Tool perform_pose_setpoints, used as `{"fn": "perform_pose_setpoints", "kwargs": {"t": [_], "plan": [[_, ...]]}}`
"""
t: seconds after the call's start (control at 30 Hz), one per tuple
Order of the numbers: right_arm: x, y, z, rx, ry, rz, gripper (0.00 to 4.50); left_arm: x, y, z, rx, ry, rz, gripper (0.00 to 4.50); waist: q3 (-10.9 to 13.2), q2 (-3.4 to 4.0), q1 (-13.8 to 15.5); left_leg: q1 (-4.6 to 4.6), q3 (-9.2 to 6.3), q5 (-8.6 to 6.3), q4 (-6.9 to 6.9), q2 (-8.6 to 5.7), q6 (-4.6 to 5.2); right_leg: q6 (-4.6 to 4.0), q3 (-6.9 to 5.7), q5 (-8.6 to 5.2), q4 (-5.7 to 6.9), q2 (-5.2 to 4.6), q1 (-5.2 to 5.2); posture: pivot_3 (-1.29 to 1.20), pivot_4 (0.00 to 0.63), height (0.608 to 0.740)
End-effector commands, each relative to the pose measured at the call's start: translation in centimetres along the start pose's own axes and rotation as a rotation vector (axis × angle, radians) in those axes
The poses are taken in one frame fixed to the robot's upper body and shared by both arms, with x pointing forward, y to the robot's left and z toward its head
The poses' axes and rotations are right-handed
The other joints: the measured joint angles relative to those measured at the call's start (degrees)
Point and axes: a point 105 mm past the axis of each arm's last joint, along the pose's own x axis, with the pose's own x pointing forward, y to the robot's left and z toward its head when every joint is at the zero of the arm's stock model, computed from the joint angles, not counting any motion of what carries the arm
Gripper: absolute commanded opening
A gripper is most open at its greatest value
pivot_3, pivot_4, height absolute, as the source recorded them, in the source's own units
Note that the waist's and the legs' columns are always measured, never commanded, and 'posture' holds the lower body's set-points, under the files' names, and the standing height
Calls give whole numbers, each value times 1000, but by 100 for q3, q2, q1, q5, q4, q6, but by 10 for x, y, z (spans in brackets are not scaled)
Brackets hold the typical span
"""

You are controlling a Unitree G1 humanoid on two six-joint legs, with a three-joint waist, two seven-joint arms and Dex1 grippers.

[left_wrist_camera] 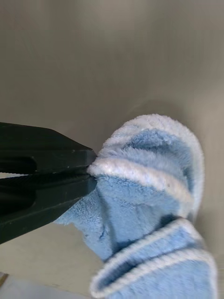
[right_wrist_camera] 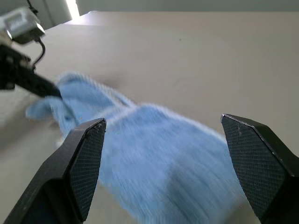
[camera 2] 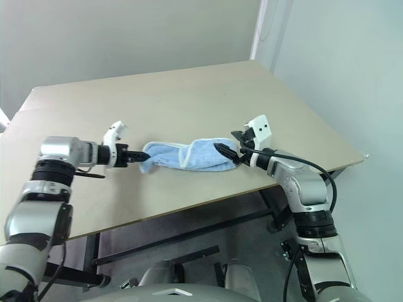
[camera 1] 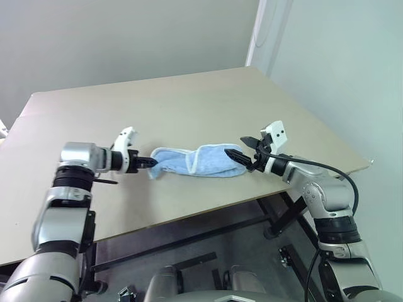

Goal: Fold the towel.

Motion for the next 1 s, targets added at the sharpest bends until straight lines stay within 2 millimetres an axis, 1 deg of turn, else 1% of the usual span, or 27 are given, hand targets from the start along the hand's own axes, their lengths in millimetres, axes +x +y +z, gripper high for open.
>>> {"fn": "perform_pose_setpoints", "kwargs": {"t": [0.03,0.1,0.13,0.17,0.2,0.27,0.3,0.4,0.53,0.6,0.67,0.73,0.77,0.83,0.9,0.97,1.0], "plan": [[-5,3,16,-50,-44,22,4133,-24,-8,11,27,16,-40,15,0,0,7,-2,3,0,-3,0,0,0,0,0,-1,-2,-5,0,0,740],[-5,1,14,-51,-36,16,4133,-36,-10,13,45,32,-60,15,0,0,13,-8,5,0,-6,0,-1,0,0,0,-1,-2,-15,0,0,740],[-4,0,14,-50,-36,15,4133,-42,-15,16,61,32,-88,15,0,1,19,-14,6,0,-8,0,-1,-1,0,0,-2,-2,-22,0,0,740],[-4,0,14,-49,-36,15,4133,-45,-20,18,83,33,-121,15,0,0,25,-21,6,0,-9,0,-1,-1,0,0,-1,-2,-30,0,0,740],[-3,0,14,-48,-37,14,4133,-49,-31,21,105,35,-178,15,0,0,34,-32,5,0,-10,0,-1,-1,0,0,-2,-2,-40,0,0,740],[0,0,14,-47,-37,12,4133,-50,-47,25,132,46,-256,15,0,0,59,-53,4,0,-8,0,-1,-1,0,0,-1,-3,-46,0,0,740],[1,-1,13,-50,-33,5,4133,-46,-53,26,148,60,-277,15,0,0,60,-80,1,0,5,0,0,-2,-1,0,3,-2,-55,0,0,740],[6,-5,11,-61,-24,-19,4133,-34,-66,29,156,82,-325,15,0,1,52,-90,4,2,16,-3,2,-1,0,0,4,-2,-57,0,0,740],[5,-6,11,-70,-23,-31,4133,-17,-82,32,151,113,-378,15,1,0,33,-89,2,9,27,-3,14,-1,0,1,14,2,-54,0,0,740],[3,-7,10,-71,-23,-37,4133,-5,-93,35,129,121,-406,15,1,-1,35,-88,-1,11,30,-2,18,0,0,0,21,4,-55,0,0,740],[2,-7,8,-71,-19,-44,4133,9,-105,37,156,144,-429,15,1,-1,53,-88,-4,12,35,-2,19,0,0,0,25,5,-54,0,0,740],[1,-6,7,-68,-20,-53,4133,29,-119,41,155,149,-436,15,1,-2,64,-88,-4,12,38,-3,20,1,1,0,25,5,-50,0,0,740],[0,-6,7,-66,-21,-56,4133,35,-123,42,148,148,-436,15,1,-2,60,-87,-7,12,42,-4,20,1,0,0,25,5,-47,0,0,740],[-2,-6,6,-66,-22,-66,4133,47,-131,39,165,168,-453,15,1,-2,45,-88,-5,13,44,-6,21,2,3,1,25,5,-47,0,0,740],[-6,-9,4,-69,-16,-89,4133,63,-134,31,205,206,-421,15,2,-3,24,-84,-5,13,41,-6,21,2,5,1,26,6,-46,0,0,740],[-10,-10,4,-68,-17,-103,4133,81,-128,32,192,173,-323,15,2,-3,33,-82,-8,13,39,-4,21,2,5,1,30,9,-47,0,0,740],[-12,-11,3,-67,-19,-109,4133,87,-129,34,196,145,-316,15,2,-3,35,-82,-10,13,40,-4,21,2,5,1,35,10,-48,0,0,740]]}}
